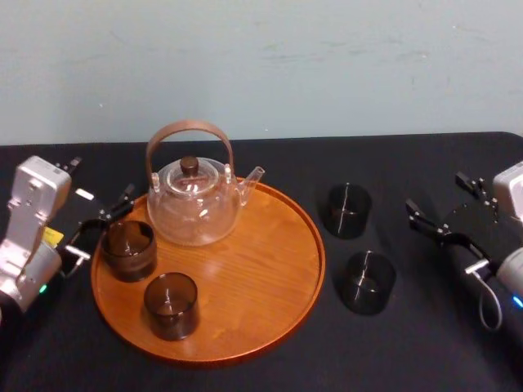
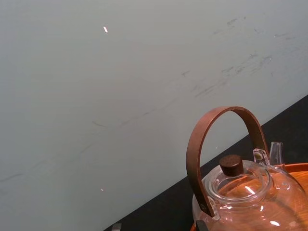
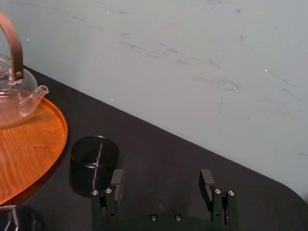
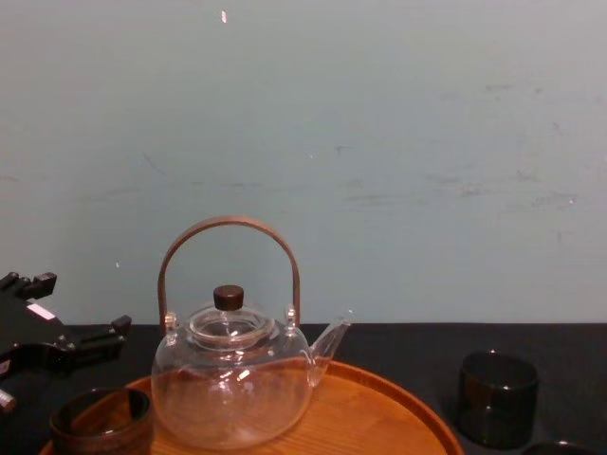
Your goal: Pick up the glass from the table and place it on the tray.
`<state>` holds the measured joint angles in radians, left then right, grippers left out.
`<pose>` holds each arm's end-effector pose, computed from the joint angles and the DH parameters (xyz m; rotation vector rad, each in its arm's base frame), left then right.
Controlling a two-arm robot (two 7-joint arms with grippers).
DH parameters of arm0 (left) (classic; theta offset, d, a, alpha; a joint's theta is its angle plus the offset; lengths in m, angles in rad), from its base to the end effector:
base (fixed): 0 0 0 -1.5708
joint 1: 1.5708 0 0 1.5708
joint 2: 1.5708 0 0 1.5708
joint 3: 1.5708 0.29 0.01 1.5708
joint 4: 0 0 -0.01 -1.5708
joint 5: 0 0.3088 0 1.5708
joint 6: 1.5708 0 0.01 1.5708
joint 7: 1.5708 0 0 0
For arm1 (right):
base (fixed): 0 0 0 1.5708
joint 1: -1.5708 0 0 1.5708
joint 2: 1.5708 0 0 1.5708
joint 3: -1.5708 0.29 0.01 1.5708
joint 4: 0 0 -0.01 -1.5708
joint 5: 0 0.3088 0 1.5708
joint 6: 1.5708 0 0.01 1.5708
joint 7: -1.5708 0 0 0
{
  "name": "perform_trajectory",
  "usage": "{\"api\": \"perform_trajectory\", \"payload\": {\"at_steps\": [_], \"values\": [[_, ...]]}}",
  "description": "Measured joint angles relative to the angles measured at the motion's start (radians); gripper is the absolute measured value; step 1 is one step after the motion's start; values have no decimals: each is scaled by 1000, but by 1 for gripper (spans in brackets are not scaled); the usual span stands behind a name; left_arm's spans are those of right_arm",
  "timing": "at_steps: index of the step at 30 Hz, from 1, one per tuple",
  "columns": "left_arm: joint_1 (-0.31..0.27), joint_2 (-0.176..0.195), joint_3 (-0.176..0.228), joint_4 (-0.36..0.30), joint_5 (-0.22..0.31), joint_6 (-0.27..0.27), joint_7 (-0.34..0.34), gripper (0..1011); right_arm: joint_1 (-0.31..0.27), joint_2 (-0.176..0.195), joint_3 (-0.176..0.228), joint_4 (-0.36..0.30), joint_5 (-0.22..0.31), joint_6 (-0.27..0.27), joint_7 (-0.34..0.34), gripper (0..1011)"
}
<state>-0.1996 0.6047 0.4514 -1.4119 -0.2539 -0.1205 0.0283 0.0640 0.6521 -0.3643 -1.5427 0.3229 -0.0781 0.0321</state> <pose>0.3581 0.0827 -0.3023 0.3045 -0.2851 1.2480 0.3265 -0.0942 -0.2956 -0.2914 -0.1989 -1.2119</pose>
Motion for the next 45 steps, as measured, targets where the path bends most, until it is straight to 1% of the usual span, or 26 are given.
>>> {"api": "perform_trajectory", "payload": {"at_steps": [2,6,9,13,18,22,24,25,29,35,45], "values": [[0,0,0,0,0,0,0,1001,-21,9,16,-22,11,9,6,1002],[0,0,0,0,0,0,0,1002,-49,20,35,-50,28,27,18,1002],[0,0,0,0,0,0,0,1001,-75,34,52,-79,46,55,33,1002],[0,0,0,0,0,0,0,1001,-113,57,74,-118,68,110,59,1002],[0,0,0,0,0,0,0,1001,-141,75,90,-147,80,154,83,1002],[0,0,0,0,0,0,0,1001,-157,86,95,-164,82,190,103,1002],[0,0,0,0,0,0,0,1001,-168,95,99,-178,83,219,122,1002],[0,0,0,0,0,0,0,1001,-168,95,99,-178,83,219,122,1002],[0,0,0,0,0,0,0,1001,-178,109,100,-193,82,257,152,1002],[0,0,0,0,0,0,0,1001,-185,123,96,-203,69,290,202,1002],[0,0,0,0,0,0,0,1001,-187,117,88,-203,43,313,256,1002]]}}
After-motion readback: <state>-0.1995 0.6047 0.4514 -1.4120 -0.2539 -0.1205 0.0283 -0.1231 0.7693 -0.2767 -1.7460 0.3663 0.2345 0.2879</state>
